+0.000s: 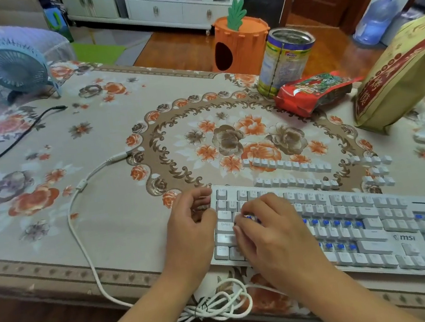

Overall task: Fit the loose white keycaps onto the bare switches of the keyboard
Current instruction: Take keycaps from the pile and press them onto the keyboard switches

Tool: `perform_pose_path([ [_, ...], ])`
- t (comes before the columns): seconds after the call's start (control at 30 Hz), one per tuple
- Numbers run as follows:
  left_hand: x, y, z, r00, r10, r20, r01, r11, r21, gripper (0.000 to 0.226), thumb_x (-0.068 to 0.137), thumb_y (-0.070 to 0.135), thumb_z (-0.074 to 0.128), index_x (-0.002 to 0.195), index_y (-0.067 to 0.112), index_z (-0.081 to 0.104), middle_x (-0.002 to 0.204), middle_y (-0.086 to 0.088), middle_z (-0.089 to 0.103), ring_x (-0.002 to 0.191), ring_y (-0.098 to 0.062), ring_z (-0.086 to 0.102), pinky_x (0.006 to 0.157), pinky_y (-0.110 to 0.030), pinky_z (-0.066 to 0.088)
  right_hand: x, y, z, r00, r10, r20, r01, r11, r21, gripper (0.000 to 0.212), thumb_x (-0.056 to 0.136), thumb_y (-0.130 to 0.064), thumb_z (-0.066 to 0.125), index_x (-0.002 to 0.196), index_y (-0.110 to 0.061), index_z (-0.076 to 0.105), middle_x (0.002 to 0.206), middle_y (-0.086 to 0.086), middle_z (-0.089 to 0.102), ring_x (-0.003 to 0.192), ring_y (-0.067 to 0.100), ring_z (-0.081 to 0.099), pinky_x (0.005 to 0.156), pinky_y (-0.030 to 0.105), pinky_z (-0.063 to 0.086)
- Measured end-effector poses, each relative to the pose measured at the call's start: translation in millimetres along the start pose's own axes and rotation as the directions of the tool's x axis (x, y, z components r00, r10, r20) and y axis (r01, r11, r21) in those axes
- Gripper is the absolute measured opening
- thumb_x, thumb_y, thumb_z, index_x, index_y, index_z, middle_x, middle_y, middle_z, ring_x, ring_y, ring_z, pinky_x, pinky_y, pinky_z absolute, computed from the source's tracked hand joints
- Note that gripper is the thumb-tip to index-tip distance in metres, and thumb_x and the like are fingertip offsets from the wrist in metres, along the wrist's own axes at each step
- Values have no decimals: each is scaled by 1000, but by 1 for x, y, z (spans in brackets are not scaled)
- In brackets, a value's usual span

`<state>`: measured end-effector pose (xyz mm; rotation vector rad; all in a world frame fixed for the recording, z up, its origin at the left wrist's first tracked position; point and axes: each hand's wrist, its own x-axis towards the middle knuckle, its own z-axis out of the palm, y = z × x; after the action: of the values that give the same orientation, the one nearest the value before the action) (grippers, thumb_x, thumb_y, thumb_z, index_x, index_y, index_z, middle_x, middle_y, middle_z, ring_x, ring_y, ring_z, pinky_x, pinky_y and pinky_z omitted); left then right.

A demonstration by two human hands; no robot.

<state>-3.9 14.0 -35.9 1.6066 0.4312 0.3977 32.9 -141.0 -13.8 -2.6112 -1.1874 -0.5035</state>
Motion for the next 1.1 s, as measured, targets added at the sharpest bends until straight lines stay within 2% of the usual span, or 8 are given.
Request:
perform_pose_path([
  [0.2,-1,-1,1,1000,1,3,-1,1000,15,38,92,-3,57,111,28,66,114,0,68,107,-13,66,95,-41,57,6,2,2,999,38,21,-38,999,28,27,97,-26,52,78,-13,66,86,-1,55,85,24,48,76,35,40],
  [0.47,-3,2,0,1000,-21,-11,22,999,28,35,92,-2,58,110,26,68,110,4,71,104,-10,67,93,-39,58,7,11,1,997,23,74,-29,996,87,29,98,-27,53,78,-13,68,88,-1,55,87,22,47,79,36,42],
  [0.57,-3,2,-1,1000,-16,-5,17,1000,22,33,91,-1,59,108,25,69,108,3,71,102,-11,68,92,-39,58,6,12,-6,993,33,116,-43,995,87,28,97,-31,53,86,-16,74,92,-3,55,91,20,47,80,35,43],
  [0.67,-3,2,-5,1000,-12,9,12,1000,21,31,93,-1,60,106,24,70,107,3,71,100,-8,68,89,-30,57,3,19,-15,988,58,145,-80,985,150,23,96,-32,56,103,-24,76,97,-8,55,97,15,47,82,30,43],
  [0.73,-2,1,-8,1000,-14,20,13,1000,10,30,94,-1,59,104,25,69,107,3,71,98,-5,67,82,-19,54,4,26,-22,988,119,103,-140,962,236,20,94,-26,59,105,-21,76,95,-10,57,95,13,48,79,26,44],
  [0.8,-2,0,-8,1000,-15,24,15,1000,5,30,95,0,59,104,27,69,108,4,70,98,-4,66,80,-16,53,14,40,-27,974,208,86,-223,941,254,17,93,-19,62,105,-19,75,94,-11,59,95,12,51,81,25,44],
  [0.97,1,-5,-7,1000,-8,26,7,999,38,30,95,2,60,107,29,68,110,6,68,102,-4,65,88,-24,54,68,92,-24,907,361,217,-393,910,130,19,95,-17,61,108,-23,74,108,-7,69,105,13,59,89,29,45],
  [1.1,3,-4,-8,1000,-12,13,12,1000,17,31,95,1,59,102,29,69,107,6,69,98,-4,65,83,-18,53,106,112,-5,861,360,359,-407,911,64,21,93,-21,67,112,-20,73,115,-5,70,110,17,61,90,32,46],
])
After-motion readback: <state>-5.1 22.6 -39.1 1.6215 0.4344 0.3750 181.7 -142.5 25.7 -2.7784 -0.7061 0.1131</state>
